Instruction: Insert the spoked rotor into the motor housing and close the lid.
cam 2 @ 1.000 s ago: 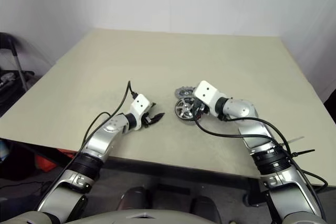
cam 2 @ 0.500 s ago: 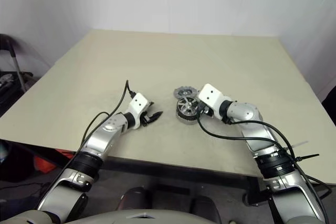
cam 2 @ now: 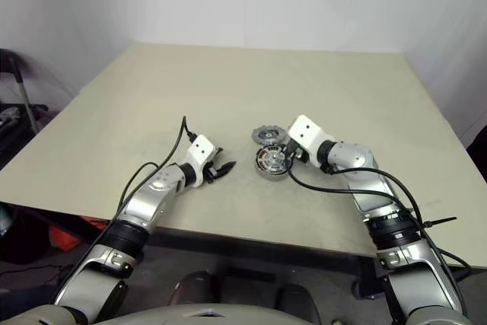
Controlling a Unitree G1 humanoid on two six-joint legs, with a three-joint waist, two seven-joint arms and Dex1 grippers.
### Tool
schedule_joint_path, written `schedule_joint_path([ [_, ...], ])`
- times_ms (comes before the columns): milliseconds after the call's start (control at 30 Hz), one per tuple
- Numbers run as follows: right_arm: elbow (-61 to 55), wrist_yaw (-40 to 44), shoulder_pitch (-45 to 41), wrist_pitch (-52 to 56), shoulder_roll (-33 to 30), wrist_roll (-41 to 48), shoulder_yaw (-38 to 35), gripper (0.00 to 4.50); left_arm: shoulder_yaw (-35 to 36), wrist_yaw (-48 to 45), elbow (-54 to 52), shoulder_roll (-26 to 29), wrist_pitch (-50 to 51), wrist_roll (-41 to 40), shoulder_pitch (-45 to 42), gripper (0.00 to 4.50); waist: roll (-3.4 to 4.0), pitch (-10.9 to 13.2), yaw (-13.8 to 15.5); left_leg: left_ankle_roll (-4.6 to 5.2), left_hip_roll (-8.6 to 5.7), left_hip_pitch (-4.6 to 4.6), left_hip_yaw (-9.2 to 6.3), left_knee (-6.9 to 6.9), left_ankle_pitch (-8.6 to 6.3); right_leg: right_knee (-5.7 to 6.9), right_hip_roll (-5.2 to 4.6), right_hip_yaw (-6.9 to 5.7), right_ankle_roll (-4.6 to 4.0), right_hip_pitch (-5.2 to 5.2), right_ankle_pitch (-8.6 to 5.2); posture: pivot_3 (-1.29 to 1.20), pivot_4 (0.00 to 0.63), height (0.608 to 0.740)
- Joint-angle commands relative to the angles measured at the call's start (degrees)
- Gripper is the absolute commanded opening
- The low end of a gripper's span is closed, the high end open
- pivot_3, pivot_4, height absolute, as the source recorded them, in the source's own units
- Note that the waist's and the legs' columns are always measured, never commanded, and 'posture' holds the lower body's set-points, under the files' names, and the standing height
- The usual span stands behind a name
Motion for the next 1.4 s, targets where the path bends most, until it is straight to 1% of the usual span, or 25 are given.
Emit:
schedule_joint_path([
  [33,-2.96,0.05,-2.03,-0.88,1.45,2.5,-2.65,2.66,0.01,-0.09,-0.59,0.16,-0.05,0.25,-0.01,3.12,0.0,0.0,-0.01,0.0,0.0,0.0,0.0,0.0,0.0,0.0,0.0,0.0,0.0,0.0,0.0,0.0,0.0,0.74],
  [167,-4.25,1.19,-0.15,-0.77,2.26,3.8,-2.84,2.66,0.05,-0.16,-0.12,0.12,-0.25,0.27,-0.49,3.12,0.0,0.0,0.07,0.01,0.0,-0.01,0.0,0.0,-0.01,0.0,0.0,0.0,0.0,0.0,0.0,0.0,0.0,0.74],
  [267,-6.82,1.84,1.77,3.12,3.43,6.26,-3.14,2.66,0.11,-0.19,-0.19,0.34,-0.26,0.34,-0.44,3.12,-0.01,0.0,0.09,0.03,0.0,-0.02,0.0,0.0,-0.02,-0.02,0.0,0.0,0.0,0.0,0.0,0.0,0.0,0.74],
  [400,-5.56,0.98,3.96,1.39,3.27,3.54,-1.27,2.66,0.0,-0.29,-0.58,0.56,-0.11,0.44,-0.16,3.12,-0.01,0.0,0.05,0.03,-0.01,-0.02,0.0,0.0,-0.02,-0.01,0.0,0.0,0.0,0.0,0.0,0.0,0.0,0.74],
  [500,-6.36,2.49,6.38,1.74,2.85,4.33,-1.02,2.0,-0.11,-0.28,-1.06,0.71,0.09,0.53,0.26,3.12,-0.01,0.0,0.06,0.02,0.0,0.0,0.0,-0.01,-0.01,-0.02,0.0,0.0,0.0,0.01,-0.01,0.0,0.0,0.74],
  [667,-7.26,1.86,7.36,2.91,3.4,3.55,-0.88,0.31,-0.09,-0.33,-1.46,0.96,0.4,0.54,0.6,3.12,-0.01,0.0,-0.06,0.03,0.0,-0.03,0.01,-0.01,-0.02,-0.04,0.0,0.01,0.0,-0.03,-0.01,0.0,0.0,0.74],
  [867,-6.62,1.61,6.19,3.99,4.3,2.93,-0.38,0.31,-0.2,-0.36,-1.15,1.02,0.34,0.69,0.63,3.12,-0.01,0.0,-0.04,0.03,0.0,-0.01,0.0,-0.01,-0.02,-0.03,0.0,0.01,0.01,-0.02,-0.01,0.0,0.0,0.74],
  [1000,-3.77,1.13,5.16,4.06,5.4,2.25,0.27,0.31,-0.2,-0.2,-0.99,0.94,0.3,0.76,0.66,3.12,-0.01,0.0,-0.03,0.03,0.0,-0.01,0.0,-0.01,-0.02,-0.03,0.0,0.01,0.0,-0.02,-0.01,0.0,0.0,0.74],
  [1167,-0.17,1.13,6.15,4.49,5.65,1.61,0.86,0.31,0.09,0.21,-1.14,1.02,0.35,0.74,0.98,3.12,-0.07,-0.04,-0.03,0.03,0.0,0.03,0.0,-0.01,-0.02,-0.04,0.0,0.01,0.0,0.03,-0.01,0.0,0.0,0.74],
  [1267,-0.11,0.6,5.88,2.24,5.08,1.0,0.4,0.31,1.09,1.01,-0.32,1.37,0.15,0.58,0.82,3.12,-0.09,-0.05,-0.03,0.03,0.0,0.07,0.0,-0.01,-0.02,-0.04,0.0,0.01,0.01,0.06,-0.01,0.0,0.0,0.74],
  [1400,-3.51,2.08,3.46,-0.06,4.66,3.64,-2.01,0.31,1.34,0.84,0.61,1.75,-0.36,0.48,0.42,3.12,-0.09,-0.05,-0.06,0.01,0.01,0.07,0.0,-0.01,-0.01,-0.04,0.0,0.01,0.01,0.05,-0.01,0.0,0.0,0.74],
])
